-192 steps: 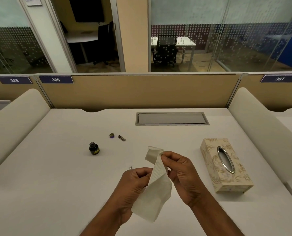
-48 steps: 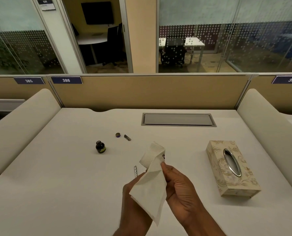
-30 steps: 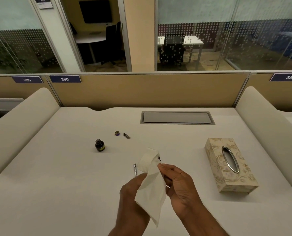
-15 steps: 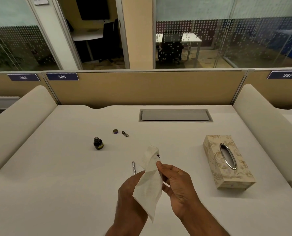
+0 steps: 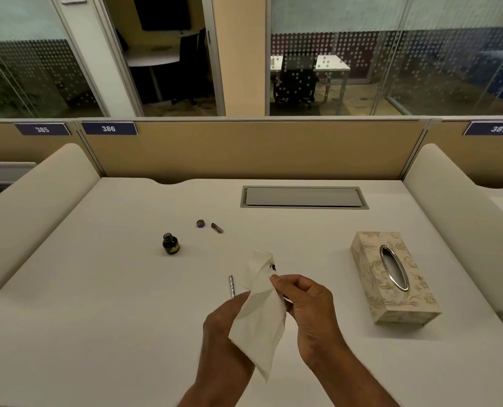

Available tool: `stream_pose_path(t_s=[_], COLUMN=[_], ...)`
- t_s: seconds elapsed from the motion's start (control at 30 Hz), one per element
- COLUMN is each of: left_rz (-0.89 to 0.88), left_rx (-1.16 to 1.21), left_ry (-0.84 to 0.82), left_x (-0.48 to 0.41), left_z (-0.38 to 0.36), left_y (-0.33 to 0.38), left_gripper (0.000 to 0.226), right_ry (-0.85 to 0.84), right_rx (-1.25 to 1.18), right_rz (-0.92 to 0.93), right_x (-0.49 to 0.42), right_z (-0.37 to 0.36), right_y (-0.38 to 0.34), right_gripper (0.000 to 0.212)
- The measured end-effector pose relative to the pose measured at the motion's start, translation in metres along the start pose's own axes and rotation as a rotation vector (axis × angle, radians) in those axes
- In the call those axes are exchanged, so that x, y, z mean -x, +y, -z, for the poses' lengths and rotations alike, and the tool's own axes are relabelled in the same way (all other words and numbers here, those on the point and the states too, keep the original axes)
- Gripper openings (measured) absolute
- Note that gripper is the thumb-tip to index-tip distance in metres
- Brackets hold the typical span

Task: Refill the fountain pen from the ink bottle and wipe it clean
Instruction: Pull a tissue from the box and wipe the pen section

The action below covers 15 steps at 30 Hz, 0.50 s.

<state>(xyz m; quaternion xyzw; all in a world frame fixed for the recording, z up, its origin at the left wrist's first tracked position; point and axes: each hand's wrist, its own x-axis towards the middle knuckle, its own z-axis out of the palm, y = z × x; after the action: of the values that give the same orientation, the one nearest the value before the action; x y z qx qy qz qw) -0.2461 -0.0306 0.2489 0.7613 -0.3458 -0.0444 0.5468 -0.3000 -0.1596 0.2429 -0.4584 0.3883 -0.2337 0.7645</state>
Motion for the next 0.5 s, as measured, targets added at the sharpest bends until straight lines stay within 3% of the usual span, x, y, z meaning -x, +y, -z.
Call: stream_pose_path(t_s=[0.07, 0.2, 0.27, 0.37, 0.5], left_rz=[0.005, 0.204, 0.266, 0.526, 0.76], left_rx=[0.046, 0.14, 0.075, 0.191, 0.339], left_ry=[-0.021, -0.073, -0.112, -0.159, -0.308], left_x=[0.0, -0.001, -0.003, -0.013, -0.022], left_z=[0.003, 0.007, 0.01, 0.022, 0.037], left_y=[0.006, 0.011, 0.014, 0.023, 0.024], left_gripper=[0.022, 0.028, 0.031, 0.011, 0.019], right_ry=[-0.005, -0.024, -0.059, -0.149, -0.283], right_rx=[0.006, 0.003, -0.012, -0.053, -0.098], right_rz=[0.007, 0.018, 0.019, -0.003, -0.042], right_x=[0.0, 0.0, 0.0, -0.001, -0.002], right_z=[0.0, 0.0, 0.001, 0.004, 0.008], right_y=[0.0, -0.001, -0.002, -0.004, -0.013], right_gripper=[0.006, 0.007, 0.01, 0.023, 0.015])
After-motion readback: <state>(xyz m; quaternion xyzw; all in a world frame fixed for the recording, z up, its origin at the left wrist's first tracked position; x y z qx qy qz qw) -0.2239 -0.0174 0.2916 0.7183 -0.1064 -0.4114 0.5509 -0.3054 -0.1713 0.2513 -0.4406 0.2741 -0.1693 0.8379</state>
